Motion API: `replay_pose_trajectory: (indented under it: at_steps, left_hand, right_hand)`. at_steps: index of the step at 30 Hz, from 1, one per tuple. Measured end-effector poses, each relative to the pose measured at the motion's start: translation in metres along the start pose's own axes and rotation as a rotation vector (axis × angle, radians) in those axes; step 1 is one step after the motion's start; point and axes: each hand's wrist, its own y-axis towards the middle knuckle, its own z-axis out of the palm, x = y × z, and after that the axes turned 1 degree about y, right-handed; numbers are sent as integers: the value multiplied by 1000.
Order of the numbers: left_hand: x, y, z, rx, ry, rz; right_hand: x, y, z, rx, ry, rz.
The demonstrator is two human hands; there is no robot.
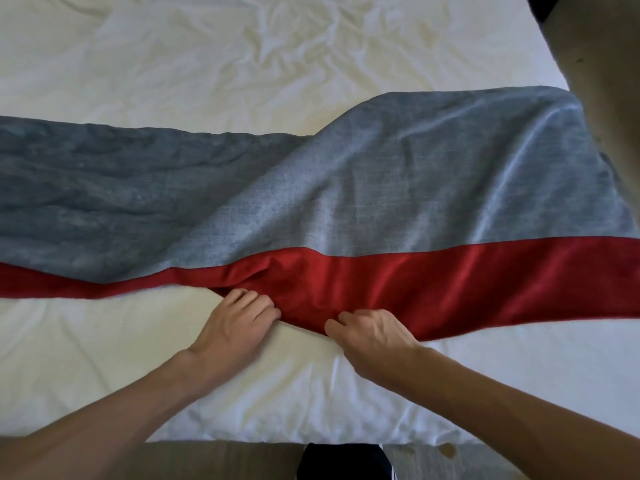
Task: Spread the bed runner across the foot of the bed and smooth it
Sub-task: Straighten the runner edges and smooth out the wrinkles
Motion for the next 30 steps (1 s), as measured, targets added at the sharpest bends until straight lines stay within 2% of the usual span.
replay_pose_trajectory:
  at_steps: [3, 6, 12, 18, 21, 24, 30]
  left_hand:
    - [-14, -11, 0, 78, -29, -1]
    - [-19, -11, -4, 45, -126, -41]
    - [-17, 17, -25, -126, -164, -54]
    - [-7, 70, -48, -187, -161, -63]
    - [0, 101, -59, -175, -166, -90]
    - [8, 129, -64, -95, -132, -135]
    - [36, 168, -55, 35, -161, -341]
  right_hand:
    - [-2, -9, 5, 69, 41, -55]
    - [-6, -9, -1, 113, 75, -55]
    - [-13, -3, -16, -120, 128, -39]
    - [-31, 6, -35, -146, 99, 79]
    - [-50, 10, -51, -148, 77, 147]
    - [-78, 14, -64, -131, 49, 232]
    - [-126, 19, -68, -31, 24, 321]
